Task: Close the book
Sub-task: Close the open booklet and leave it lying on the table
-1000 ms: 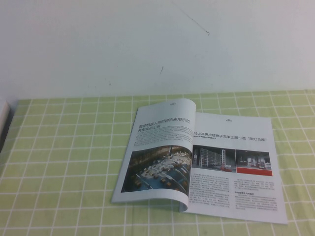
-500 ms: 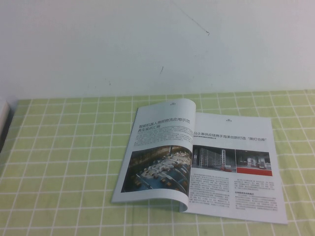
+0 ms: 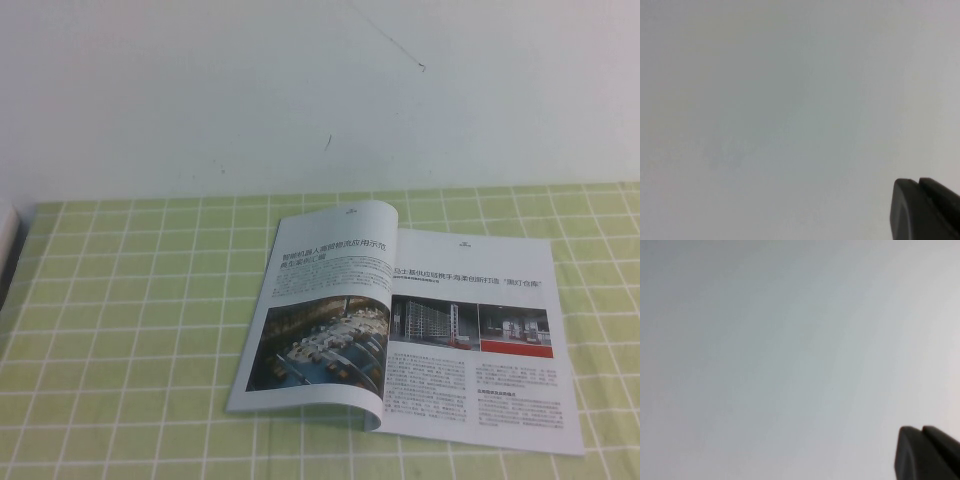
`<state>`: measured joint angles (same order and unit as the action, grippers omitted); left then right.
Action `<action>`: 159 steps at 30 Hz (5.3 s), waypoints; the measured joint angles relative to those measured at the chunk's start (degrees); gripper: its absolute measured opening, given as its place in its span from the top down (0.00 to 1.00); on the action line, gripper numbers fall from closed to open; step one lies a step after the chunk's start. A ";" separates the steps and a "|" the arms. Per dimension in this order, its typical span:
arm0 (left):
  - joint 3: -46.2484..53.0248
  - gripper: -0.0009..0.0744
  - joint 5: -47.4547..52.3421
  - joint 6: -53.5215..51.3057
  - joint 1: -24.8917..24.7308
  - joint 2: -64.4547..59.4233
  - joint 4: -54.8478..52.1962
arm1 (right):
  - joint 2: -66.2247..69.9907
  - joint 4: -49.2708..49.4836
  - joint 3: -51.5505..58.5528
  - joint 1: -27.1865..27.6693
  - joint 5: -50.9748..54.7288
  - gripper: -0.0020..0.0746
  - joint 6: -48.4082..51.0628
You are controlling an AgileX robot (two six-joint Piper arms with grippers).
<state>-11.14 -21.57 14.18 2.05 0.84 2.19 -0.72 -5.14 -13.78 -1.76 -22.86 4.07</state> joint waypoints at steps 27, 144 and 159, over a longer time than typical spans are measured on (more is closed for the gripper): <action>-26.71 0.99 47.59 -30.34 0.00 -47.39 30.81 | 55.80 39.15 -29.29 0.00 60.40 0.98 37.65; -57.83 0.99 47.01 -50.49 -25.35 -115.87 48.68 | 106.24 64.94 -31.21 -8.01 48.61 0.98 64.47; -60.30 0.99 54.44 -76.83 -35.10 -116.61 88.13 | 105.71 65.07 -31.21 -8.01 47.65 0.98 64.16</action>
<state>-71.44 32.88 -62.66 -33.05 -115.77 90.33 104.99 59.93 -44.99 -9.77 24.78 68.23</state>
